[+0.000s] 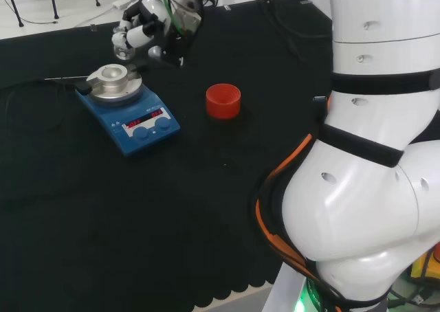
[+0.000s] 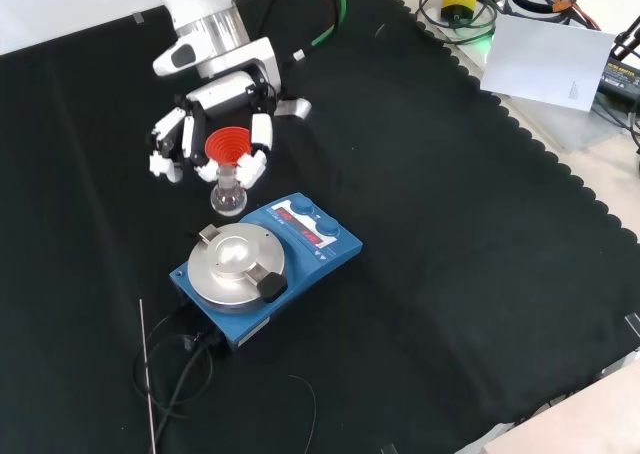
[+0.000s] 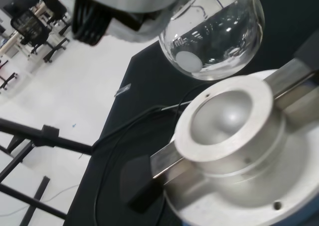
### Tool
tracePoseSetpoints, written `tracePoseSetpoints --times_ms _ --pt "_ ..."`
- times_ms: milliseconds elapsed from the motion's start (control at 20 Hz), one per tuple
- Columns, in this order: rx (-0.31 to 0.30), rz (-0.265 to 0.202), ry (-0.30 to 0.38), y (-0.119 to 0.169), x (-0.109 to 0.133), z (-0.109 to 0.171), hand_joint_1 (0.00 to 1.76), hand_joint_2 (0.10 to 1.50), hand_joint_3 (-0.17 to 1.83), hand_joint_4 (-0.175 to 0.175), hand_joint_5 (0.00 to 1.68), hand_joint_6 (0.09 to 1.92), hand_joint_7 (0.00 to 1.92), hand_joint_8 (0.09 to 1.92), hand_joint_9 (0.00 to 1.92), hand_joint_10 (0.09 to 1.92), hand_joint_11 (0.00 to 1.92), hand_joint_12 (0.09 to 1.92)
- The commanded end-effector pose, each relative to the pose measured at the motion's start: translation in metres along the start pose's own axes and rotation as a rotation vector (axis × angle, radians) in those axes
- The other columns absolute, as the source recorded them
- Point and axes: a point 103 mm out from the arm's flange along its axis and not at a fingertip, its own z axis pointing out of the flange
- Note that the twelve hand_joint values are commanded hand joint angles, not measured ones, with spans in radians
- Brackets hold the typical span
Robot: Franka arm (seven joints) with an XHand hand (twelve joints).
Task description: Place the round-bottom flask on the heater.
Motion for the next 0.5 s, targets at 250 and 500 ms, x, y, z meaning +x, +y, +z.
tracePoseSetpoints --times_ms 250,500 --pt "0.050 -0.023 0.005 0.011 0.015 0.025 1.09 0.61 0.94 0.172 1.09 1.13 0.37 0.57 0.62 0.58 0.24 1.35" --pt "0.058 -0.021 0.005 0.015 0.012 0.030 1.09 0.61 0.93 0.174 1.09 1.13 0.37 0.57 0.62 0.58 0.24 1.35"
